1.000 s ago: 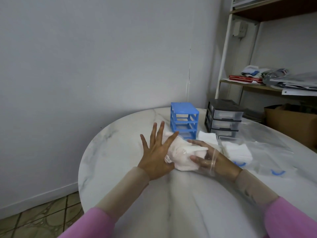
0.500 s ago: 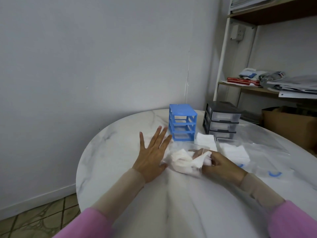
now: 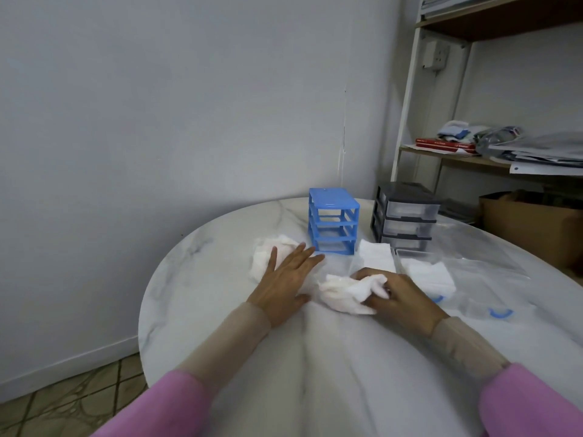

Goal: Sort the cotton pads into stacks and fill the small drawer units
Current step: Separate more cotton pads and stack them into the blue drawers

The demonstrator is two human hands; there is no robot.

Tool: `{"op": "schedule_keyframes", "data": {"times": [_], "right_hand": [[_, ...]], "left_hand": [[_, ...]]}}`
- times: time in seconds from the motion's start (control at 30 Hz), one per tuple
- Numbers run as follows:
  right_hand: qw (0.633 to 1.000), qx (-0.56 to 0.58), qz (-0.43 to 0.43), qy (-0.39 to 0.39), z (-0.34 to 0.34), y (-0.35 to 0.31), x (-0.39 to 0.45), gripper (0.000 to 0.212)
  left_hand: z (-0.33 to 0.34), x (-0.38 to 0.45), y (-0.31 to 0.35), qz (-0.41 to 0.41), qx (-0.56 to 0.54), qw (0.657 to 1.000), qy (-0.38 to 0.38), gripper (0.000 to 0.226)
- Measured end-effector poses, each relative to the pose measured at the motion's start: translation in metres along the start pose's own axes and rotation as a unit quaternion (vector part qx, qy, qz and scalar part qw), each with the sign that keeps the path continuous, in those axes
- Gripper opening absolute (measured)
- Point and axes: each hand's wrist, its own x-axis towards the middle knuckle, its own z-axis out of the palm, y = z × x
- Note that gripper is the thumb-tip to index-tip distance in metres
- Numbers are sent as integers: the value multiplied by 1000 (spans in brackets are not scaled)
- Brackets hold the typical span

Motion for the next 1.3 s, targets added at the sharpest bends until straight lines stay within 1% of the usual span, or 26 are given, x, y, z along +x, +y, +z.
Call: {"op": "schedule_keyframes", "data": {"times": [0.07, 0.13, 0.17, 0.23, 0.3, 0.33, 0.5, 0.57, 0.63, 0.67, 0.77, 0.8, 0.87, 0.93, 0.97, 1.0, 1.03, 1.1, 1.17, 1.23, 1.3], "right_hand": [[1000, 2, 3, 3, -10, -4, -9, 16], [1000, -8, 2, 19, -20, -5, -16, 15], [999, -26, 2, 28, -24, -3, -19, 22], [998, -50, -7, 39, -29, 0, -25, 29], [997, -65, -8, 44, -32, 3, -31, 31], [996, -73, -7, 45, -35, 4, -35, 33], [993, -115, -29, 26, -44, 9, -51, 49], [996, -94, 2, -4, -48, 7, -56, 47], [997, -42, 42, -38, -52, 3, -60, 43], [998, -11, 50, -43, -53, 1, -61, 44], [992, 96, 73, -43, -57, -2, -62, 63], [987, 127, 84, -44, -59, -2, -63, 64], [979, 172, 102, -44, -64, -5, -63, 57], [977, 187, 98, -26, -66, -9, -62, 34], [980, 177, 88, -8, -65, -10, -61, 22], [984, 160, 78, 11, -64, -11, -60, 14], [988, 137, 72, 27, -64, -12, -60, 12], [993, 77, 75, 44, -62, -12, -59, 19], [993, 35, 91, 60, -60, -13, -57, 28], [990, 41, 109, 85, -57, -12, -54, 34], [986, 52, 127, 97, -56, -10, -51, 32]], "left_hand": [[-3, 1, -1, -21, 36, 999, 11, 75], [-5, 0, 4, -30, 31, 998, 35, 85], [-5, -1, 10, -24, 13, 999, 45, 92], [-5, -4, 24, 18, -12, 999, 45, 102], [-3, -5, 37, 49, -27, 998, 38, 103], [-2, -5, 41, 49, -37, 997, 35, 102], [-1, 2, 32, 7, -91, 995, 42, 95], [-4, 3, 32, -5, -102, 994, 42, 92], [-7, 5, 36, -11, -110, 993, 49, 90], [-9, 6, 38, -14, -118, 991, 55, 89], [-9, 10, 44, -5, -136, 987, 84, 85], [-9, 11, 47, 3, -137, 986, 90, 82], [-8, 13, 55, 17, -144, 983, 110, 76], [-7, 15, 63, 36, -158, 976, 144, 68], [-6, 16, 67, 45, -169, 971, 162, 62], [-5, 17, 71, 55, -180, 966, 176, 55], [-5, 17, 74, 65, -189, 963, 183, 48], [-5, 18, 82, 73, -202, 962, 168, 32], [-6, 17, 88, 75, -207, 971, 96, 25], [-3, 17, 91, 71, -217, 973, 18, 31], [2, 17, 93, 57, -233, 971, -9, 39]]}}
